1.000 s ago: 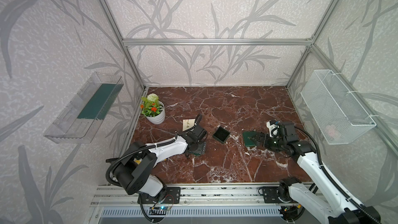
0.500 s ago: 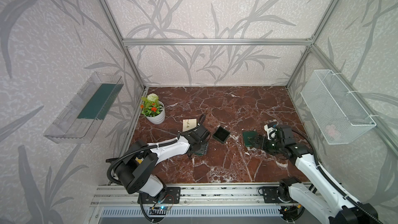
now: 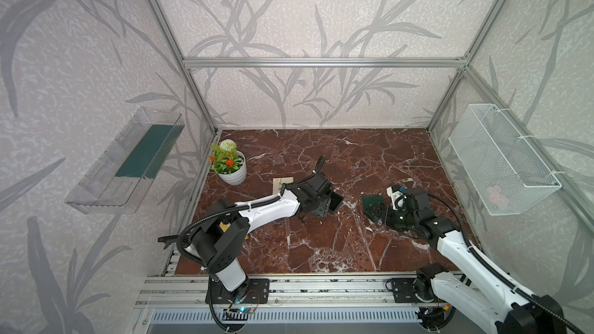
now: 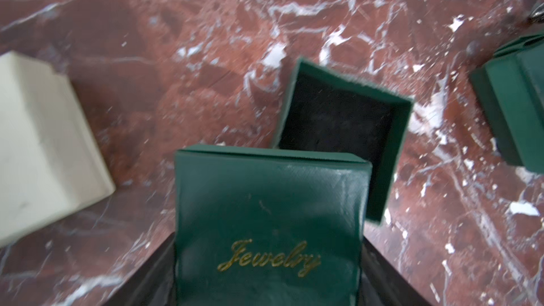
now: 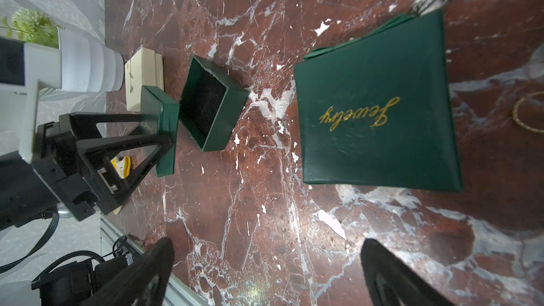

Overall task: Take the rings out of the lift-off lid box
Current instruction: Pick up the lid from the center of the board, then close the lid on the jewelry box.

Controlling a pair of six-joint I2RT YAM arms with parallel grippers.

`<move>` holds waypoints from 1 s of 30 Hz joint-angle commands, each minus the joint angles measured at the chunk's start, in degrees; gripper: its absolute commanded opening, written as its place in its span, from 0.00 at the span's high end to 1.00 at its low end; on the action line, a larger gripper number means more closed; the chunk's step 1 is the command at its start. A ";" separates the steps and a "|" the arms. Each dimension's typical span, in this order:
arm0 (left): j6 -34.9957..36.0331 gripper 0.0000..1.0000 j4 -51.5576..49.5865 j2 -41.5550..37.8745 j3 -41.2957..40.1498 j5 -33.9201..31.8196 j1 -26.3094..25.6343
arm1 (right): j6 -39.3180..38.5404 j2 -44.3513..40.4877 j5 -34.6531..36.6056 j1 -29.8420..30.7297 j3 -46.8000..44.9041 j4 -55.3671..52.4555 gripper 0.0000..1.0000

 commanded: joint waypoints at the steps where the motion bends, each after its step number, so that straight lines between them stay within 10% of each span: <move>1: 1.69 0.24 -2.56 2.83 3.92 -1.50 -1.37 | -0.25 0.32 0.49 0.31 0.66 1.37 0.01; 30: 11.30 0.23 -5.99 14.62 16.38 -6.73 -4.78 | -2.00 2.67 2.95 0.31 1.30 -1.06 0.01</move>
